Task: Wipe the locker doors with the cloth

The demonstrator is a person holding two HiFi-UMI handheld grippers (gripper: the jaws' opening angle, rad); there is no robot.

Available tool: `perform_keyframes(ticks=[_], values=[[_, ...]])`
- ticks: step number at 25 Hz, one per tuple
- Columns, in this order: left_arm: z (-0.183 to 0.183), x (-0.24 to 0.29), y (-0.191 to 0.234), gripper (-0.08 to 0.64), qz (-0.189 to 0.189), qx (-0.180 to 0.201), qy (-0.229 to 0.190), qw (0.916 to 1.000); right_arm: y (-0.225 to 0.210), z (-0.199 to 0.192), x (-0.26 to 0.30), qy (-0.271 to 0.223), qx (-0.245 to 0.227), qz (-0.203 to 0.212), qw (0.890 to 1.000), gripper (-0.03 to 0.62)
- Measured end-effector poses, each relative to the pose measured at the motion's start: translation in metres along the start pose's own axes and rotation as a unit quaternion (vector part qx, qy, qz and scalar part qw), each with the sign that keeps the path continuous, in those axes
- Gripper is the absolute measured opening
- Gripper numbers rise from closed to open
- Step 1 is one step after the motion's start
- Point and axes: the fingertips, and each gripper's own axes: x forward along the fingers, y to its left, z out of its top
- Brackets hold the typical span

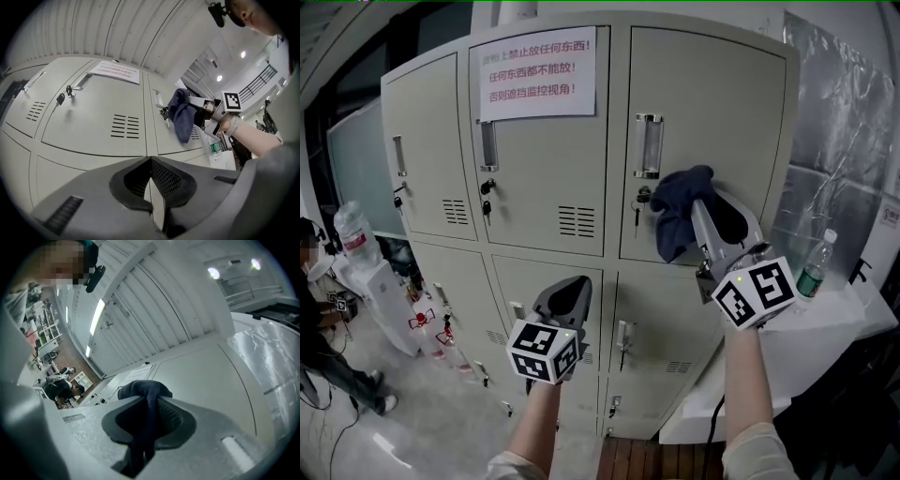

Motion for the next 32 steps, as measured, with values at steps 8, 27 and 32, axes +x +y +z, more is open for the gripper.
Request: perform_keyframes(ticks=[8,27,32], values=[[0.054,0.027,0.003,-0.002,-0.024,0.017,-0.042,0.9987,0.001,0.04,0.054,-0.014,-0.059,0.008,0.998,0.052],[0.08,0.026,0.016,-0.002,-0.019,0.042,-0.078,0.9959,-0.021,0.119,0.179,0.001,-0.222,-0.089,0.971,0.055],[0.085,0.023,0.015,-0.002,-0.024,0.039,-0.087,0.9952,-0.02,0.111,0.196,0.031,-0.281,-0.087,0.955,0.055]])
